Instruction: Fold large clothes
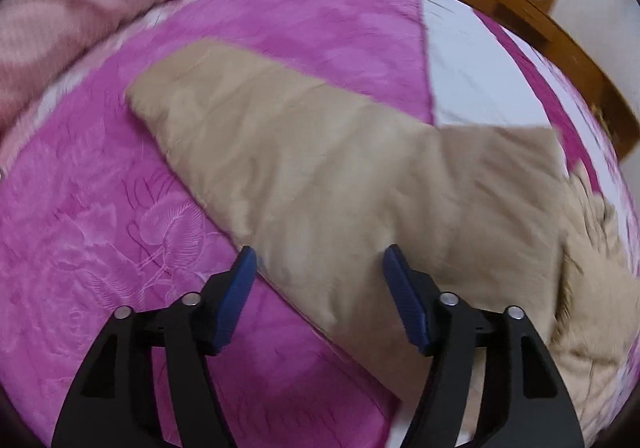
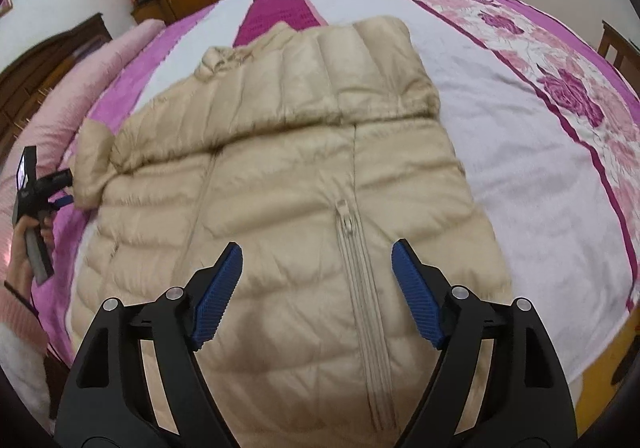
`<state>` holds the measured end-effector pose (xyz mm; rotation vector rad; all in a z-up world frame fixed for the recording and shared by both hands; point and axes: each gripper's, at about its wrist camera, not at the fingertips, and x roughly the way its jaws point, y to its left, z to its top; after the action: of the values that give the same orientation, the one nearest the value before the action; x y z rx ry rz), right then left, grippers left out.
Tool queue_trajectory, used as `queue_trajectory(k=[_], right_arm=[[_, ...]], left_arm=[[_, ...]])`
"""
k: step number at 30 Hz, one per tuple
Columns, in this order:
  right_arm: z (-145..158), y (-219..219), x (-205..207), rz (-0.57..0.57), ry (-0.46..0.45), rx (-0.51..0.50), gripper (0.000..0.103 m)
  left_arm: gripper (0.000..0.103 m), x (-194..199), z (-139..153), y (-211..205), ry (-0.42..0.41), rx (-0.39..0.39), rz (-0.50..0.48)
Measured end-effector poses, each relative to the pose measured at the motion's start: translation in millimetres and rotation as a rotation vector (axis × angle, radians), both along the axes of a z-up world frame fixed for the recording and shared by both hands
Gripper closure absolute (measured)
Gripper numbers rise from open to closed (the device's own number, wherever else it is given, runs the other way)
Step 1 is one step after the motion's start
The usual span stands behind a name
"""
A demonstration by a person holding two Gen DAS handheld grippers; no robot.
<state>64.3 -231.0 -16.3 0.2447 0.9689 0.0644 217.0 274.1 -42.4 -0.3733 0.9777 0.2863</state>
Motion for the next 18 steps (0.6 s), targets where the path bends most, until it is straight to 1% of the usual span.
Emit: queue_trajectory(k=[1,4,7,10,12,14,15,16,17,18], right_arm=[[-2,0,-1,0.001,0.007,-0.004,0.026],[-7,4,-4,0.002,0.020,-0.018,0.026],[-9,7,-5,0.004,0.025,-0.032,0.026],[-9,8,-5,0.001,0.029,-0.034,0.025],[-9,9,-5,0.005,0.028,-0.033,0.023],[-8,9,-6,0.008,0.027,-0.031,0.023],[-8,8,-6,0.008,0.027,-0.029,0.023],[-7,8,-6,0.009,0.026,-0.027,0.023],[-6,8,-6,0.011,0.025,-0.024,0.023],[-6,8,-6,0.012,0.025,-0.022,0.022]], left_arm=[[0.033,1,-5,7,-0.008,-0.023,0.018],[0.030,5,-16,20,-0.043,-0.081,0.045],[0.028,9,-21,23,-0.068,-0.087,0.046],[0.028,11,-25,21,-0.076,-0.074,0.054],[0.030,12,-24,18,-0.077,-0.058,0.060],[0.039,14,-24,17,-0.075,-0.033,0.067],[0.048,13,-24,17,-0.074,-0.021,0.072],[0.062,12,-22,18,-0.075,-0.014,0.077],[0.070,11,-21,19,-0.080,-0.019,0.076],[0.084,9,-19,21,-0.088,-0.041,0.073]])
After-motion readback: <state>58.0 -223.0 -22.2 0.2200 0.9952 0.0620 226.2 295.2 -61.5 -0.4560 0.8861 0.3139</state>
